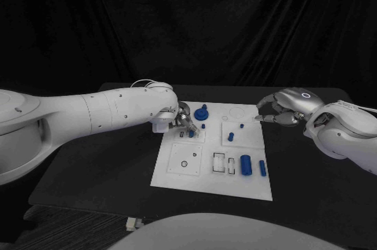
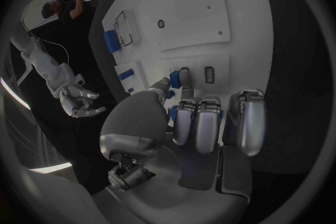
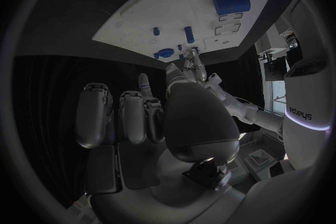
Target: Assemble the parts on the task board
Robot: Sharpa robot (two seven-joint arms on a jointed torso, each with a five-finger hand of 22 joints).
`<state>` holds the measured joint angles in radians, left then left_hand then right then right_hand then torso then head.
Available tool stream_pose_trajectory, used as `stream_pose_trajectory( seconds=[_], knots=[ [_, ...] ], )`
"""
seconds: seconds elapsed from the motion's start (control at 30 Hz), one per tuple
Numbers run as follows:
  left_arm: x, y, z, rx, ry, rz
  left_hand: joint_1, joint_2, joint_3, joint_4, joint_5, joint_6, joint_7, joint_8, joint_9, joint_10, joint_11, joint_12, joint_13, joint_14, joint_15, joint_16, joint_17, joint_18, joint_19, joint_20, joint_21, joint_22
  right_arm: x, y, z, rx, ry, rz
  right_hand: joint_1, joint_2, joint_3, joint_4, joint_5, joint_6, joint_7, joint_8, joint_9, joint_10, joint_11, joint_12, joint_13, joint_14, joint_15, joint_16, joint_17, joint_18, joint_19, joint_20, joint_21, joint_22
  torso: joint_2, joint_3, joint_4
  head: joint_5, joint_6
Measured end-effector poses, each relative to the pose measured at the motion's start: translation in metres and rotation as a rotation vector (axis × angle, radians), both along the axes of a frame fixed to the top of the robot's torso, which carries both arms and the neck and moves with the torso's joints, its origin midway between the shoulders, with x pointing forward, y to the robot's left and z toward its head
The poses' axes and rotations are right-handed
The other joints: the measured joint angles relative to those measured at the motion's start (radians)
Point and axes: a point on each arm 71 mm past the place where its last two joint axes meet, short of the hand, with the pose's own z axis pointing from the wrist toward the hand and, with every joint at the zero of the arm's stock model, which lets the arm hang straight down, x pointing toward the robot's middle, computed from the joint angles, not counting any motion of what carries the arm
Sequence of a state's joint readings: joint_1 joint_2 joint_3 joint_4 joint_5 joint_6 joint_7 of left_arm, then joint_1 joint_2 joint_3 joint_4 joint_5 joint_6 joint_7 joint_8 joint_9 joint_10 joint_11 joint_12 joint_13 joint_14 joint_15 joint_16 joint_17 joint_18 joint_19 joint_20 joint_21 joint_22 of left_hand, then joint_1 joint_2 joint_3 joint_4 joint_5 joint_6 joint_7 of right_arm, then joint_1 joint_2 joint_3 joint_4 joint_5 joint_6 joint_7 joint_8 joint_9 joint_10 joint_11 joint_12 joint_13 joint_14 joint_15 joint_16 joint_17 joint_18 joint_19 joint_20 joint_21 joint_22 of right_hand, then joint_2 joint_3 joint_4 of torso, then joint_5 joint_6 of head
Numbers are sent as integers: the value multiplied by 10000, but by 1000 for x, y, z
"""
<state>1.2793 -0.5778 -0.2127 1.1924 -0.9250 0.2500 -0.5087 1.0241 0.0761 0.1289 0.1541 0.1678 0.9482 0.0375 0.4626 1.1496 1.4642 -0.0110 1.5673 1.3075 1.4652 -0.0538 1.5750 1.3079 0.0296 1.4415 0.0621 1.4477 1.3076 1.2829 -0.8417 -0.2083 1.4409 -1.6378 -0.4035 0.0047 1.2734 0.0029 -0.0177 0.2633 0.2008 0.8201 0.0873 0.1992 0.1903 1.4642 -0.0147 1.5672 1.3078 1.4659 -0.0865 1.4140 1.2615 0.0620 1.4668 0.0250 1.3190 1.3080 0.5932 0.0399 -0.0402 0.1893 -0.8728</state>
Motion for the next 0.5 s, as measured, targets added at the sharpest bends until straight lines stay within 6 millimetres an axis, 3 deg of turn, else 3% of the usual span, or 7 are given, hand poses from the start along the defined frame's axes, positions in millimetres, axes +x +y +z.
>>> stream_pose_trajectory(
  seconds=[0.23, 0.5],
  knots=[
    [0, 1, 0, 22, 38, -14, 381, -51, 395, -394, 1011, -105, 2, -138, 16, 37, -36, 0, 0, 0, 1, 0, -1, 1, -12, -11, -50, -1, 0, 0, 0, -8, 10, -12, 0, 0, 0, 0, 0, 0, 0, 0, -8, 0, 0, 0, -1, 0, 0, 0, 1, 0, 0, 0, 0, -1, -1, 0, -1, 10, 0],
    [0, 1, 0, 30, 64, -35, 478, -148, 718, -656, 1343, -141, -32, -338, -47, 37, -36, 0, -1, 0, 1, 0, -1, 2, -47, -47, -131, -1, 0, 0, -1, -14, 30, -20, 0, 0, 0, 0, -1, 0, 0, 0, -8, 0, 0, 0, -2, 0, 0, 0, 1, -1, 0, 0, 0, -1, 0, 1, 0, 30, 0]
  ],
)
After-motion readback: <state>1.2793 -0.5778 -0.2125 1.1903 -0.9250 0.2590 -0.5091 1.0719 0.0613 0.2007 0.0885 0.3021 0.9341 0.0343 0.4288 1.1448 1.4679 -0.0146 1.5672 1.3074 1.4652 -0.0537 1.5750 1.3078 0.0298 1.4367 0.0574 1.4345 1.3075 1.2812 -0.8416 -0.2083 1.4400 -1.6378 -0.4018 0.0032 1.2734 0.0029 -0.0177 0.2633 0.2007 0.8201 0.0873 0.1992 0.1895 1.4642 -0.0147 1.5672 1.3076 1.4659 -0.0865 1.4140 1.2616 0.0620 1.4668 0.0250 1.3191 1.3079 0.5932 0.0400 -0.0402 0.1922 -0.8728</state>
